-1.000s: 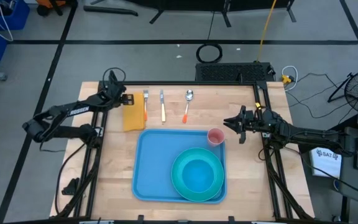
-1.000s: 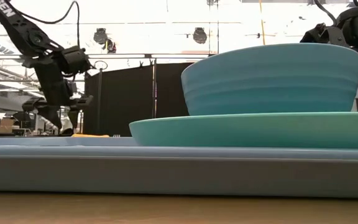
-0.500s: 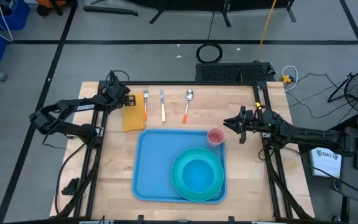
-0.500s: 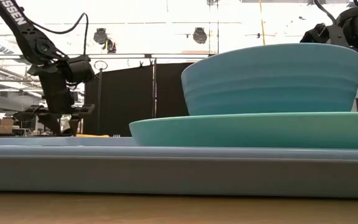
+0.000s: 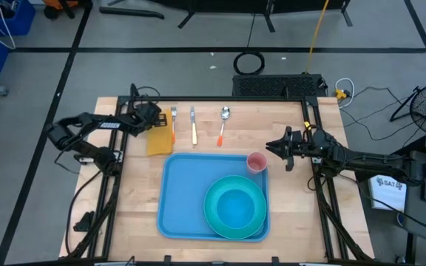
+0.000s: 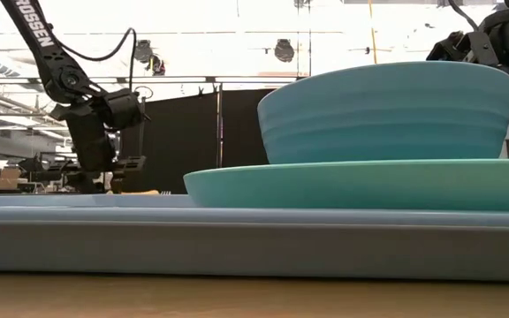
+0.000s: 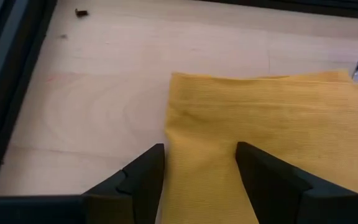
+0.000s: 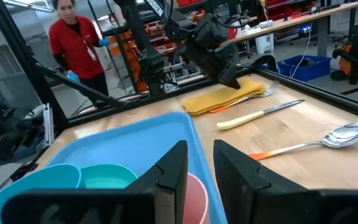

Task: Set up tray
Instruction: Put the yellow napkin on the blue serving tray to the left of the blue plate

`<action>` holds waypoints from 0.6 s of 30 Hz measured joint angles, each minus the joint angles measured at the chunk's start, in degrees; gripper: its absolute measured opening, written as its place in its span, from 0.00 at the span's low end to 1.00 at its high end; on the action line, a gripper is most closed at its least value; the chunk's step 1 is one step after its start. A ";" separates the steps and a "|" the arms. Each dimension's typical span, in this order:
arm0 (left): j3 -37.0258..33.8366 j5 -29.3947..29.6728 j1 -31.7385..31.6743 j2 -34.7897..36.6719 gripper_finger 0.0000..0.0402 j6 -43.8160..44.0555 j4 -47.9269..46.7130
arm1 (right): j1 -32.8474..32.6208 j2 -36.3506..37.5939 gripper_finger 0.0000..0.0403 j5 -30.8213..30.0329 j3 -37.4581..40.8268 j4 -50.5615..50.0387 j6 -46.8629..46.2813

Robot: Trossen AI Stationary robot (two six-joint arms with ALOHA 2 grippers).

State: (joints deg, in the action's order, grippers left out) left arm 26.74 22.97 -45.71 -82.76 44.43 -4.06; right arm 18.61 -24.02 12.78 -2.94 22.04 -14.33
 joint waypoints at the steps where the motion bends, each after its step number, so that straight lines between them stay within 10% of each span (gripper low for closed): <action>1: 0.03 0.01 0.13 -0.34 0.52 0.26 0.30 | 0.00 0.01 0.17 0.40 0.00 0.00 0.00; 18: 0.02 -12.42 0.17 3.77 0.51 -5.00 -2.73 | -0.02 -0.02 0.17 1.05 0.00 -0.02 0.20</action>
State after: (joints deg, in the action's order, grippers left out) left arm 26.76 10.55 -45.54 -78.99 39.42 -6.79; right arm 18.59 -24.03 13.82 -2.94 22.02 -14.13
